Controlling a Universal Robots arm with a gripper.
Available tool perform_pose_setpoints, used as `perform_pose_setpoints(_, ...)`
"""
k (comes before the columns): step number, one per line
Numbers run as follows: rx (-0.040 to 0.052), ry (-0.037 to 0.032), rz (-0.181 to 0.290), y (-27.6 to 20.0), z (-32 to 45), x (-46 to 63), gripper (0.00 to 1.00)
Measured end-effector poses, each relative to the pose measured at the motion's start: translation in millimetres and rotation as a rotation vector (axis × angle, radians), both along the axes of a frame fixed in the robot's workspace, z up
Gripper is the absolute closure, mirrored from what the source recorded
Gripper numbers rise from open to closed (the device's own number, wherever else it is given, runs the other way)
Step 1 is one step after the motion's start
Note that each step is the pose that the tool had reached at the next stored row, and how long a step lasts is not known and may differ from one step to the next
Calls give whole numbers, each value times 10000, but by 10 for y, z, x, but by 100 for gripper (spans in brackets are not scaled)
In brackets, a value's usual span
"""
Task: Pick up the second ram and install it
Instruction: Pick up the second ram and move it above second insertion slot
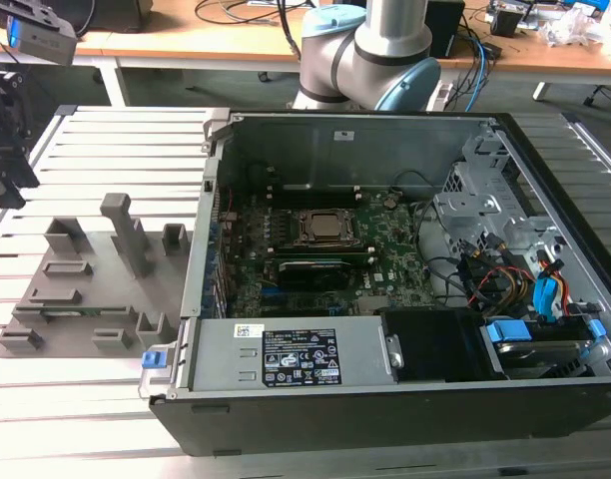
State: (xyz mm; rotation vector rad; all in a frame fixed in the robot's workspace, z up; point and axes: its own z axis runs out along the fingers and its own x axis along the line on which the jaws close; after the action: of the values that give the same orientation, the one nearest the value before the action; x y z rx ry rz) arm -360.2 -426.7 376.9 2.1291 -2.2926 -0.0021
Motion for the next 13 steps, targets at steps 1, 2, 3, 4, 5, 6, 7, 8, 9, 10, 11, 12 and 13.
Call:
perform_pose_setpoints(1,0,0,0,0,-6,0,64)
perform_pose_setpoints(2,0,0,0,0,-18,0,64)
perform_pose_setpoints(3,0,1,0,0,-29,0,64)
perform_pose_setpoints(4,0,0,0,0,-40,0,64)
perform_pose_setpoints(5,0,0,0,0,-51,0,64)
perform_pose_setpoints(6,0,0,0,0,-60,0,64)
perform_pose_setpoints(7,0,0,0,0,-70,0,64)
perform_pose_setpoints(8,0,0,0,0,-77,0,64)
perform_pose_setpoints(9,0,0,0,0,-83,0,64)
perform_pose_setpoints(10,0,0,0,0,-92,0,64)
perform_pose_setpoints(11,0,-1,0,0,-104,0,64)
perform_pose_setpoints(12,0,0,0,0,-112,0,64)
perform_pose_setpoints(13,0,-1,0,0,-125,0,64)
